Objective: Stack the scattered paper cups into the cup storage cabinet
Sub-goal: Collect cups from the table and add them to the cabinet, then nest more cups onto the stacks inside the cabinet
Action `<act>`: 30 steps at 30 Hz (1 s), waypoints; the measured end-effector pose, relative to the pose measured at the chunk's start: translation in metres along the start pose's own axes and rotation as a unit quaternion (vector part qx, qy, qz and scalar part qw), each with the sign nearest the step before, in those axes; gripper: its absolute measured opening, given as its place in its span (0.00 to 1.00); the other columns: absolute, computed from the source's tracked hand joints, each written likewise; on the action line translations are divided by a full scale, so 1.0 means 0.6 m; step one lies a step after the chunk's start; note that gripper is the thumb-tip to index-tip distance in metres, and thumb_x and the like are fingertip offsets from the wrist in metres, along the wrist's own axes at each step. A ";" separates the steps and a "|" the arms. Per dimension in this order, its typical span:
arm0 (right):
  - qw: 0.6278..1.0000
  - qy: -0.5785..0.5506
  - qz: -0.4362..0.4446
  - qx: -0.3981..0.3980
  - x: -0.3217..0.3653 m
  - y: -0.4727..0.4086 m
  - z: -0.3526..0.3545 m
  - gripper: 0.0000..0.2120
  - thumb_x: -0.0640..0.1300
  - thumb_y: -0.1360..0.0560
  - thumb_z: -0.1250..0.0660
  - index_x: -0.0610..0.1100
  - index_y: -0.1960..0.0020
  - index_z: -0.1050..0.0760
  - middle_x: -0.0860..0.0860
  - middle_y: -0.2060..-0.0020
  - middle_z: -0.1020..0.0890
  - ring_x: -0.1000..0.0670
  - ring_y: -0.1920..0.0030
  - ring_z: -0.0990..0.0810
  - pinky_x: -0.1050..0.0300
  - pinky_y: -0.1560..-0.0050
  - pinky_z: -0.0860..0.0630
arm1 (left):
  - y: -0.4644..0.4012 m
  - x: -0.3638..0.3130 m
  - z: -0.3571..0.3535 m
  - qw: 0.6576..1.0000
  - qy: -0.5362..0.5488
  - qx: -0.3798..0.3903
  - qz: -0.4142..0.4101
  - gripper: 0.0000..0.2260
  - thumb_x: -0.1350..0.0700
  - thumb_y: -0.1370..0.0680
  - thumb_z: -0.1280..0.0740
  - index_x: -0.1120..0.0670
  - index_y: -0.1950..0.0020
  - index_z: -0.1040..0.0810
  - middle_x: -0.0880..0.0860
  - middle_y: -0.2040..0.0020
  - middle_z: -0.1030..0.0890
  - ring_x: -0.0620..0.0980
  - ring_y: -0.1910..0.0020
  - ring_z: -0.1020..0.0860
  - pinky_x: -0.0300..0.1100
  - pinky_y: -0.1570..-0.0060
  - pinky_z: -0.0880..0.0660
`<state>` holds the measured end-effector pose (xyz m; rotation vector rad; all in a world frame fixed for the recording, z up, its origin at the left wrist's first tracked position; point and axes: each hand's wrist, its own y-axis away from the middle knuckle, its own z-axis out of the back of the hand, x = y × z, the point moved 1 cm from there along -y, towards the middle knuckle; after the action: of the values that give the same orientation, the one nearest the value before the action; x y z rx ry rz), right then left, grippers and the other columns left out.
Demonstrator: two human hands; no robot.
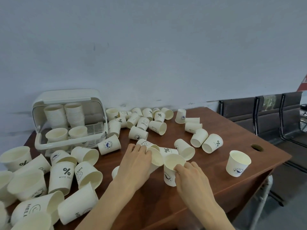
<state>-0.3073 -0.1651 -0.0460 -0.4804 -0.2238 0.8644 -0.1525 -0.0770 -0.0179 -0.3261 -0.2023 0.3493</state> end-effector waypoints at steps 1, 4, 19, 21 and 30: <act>1.000 -0.001 -0.003 0.000 0.005 -0.003 0.004 0.16 0.41 0.43 0.21 0.50 0.69 0.29 0.55 0.75 0.30 0.52 0.72 0.32 0.62 0.73 0.40 | 0.002 0.005 0.004 1.000 0.011 -0.007 0.007 0.08 0.54 0.25 0.36 0.53 0.46 0.25 0.52 0.50 0.24 0.53 0.49 0.27 0.47 0.40 0.36; 1.000 -0.008 -0.021 -0.007 0.022 -0.015 0.015 0.15 0.41 0.41 0.22 0.49 0.68 0.28 0.54 0.75 0.30 0.52 0.71 0.32 0.62 0.73 0.40 | 0.008 0.024 0.020 0.998 0.037 -0.030 0.032 0.07 0.53 0.24 0.38 0.51 0.47 0.25 0.51 0.51 0.24 0.52 0.49 0.27 0.46 0.39 0.35; 0.996 -0.089 0.006 0.014 0.126 -0.079 0.049 0.06 0.43 0.23 0.40 0.45 0.55 0.25 0.48 0.61 0.22 0.48 0.57 0.30 0.56 0.58 0.37 | 0.041 0.122 0.039 0.967 0.078 -0.171 0.174 0.05 0.56 0.26 0.35 0.54 0.55 0.21 0.52 0.59 0.21 0.53 0.56 0.23 0.49 0.47 0.30; 0.995 -0.093 0.020 0.025 0.143 -0.088 0.055 0.06 0.43 0.22 0.42 0.45 0.53 0.26 0.49 0.58 0.23 0.48 0.56 0.32 0.56 0.57 0.38 | 0.047 0.133 0.041 0.965 0.072 -0.174 0.180 0.05 0.56 0.25 0.36 0.54 0.54 0.21 0.51 0.59 0.21 0.53 0.56 0.23 0.48 0.46 0.31; 0.992 -0.108 0.064 0.028 0.208 -0.125 0.061 0.06 0.45 0.22 0.43 0.45 0.53 0.28 0.50 0.57 0.23 0.48 0.53 0.30 0.57 0.58 0.39 | 0.089 0.196 0.058 0.954 0.052 -0.178 0.235 0.10 0.51 0.23 0.40 0.52 0.51 0.21 0.50 0.55 0.21 0.51 0.53 0.24 0.47 0.45 0.30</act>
<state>-0.1911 -0.0987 0.0223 -0.3509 -0.3696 1.0464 -0.0689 0.0234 0.0122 -0.7532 -0.0802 0.7684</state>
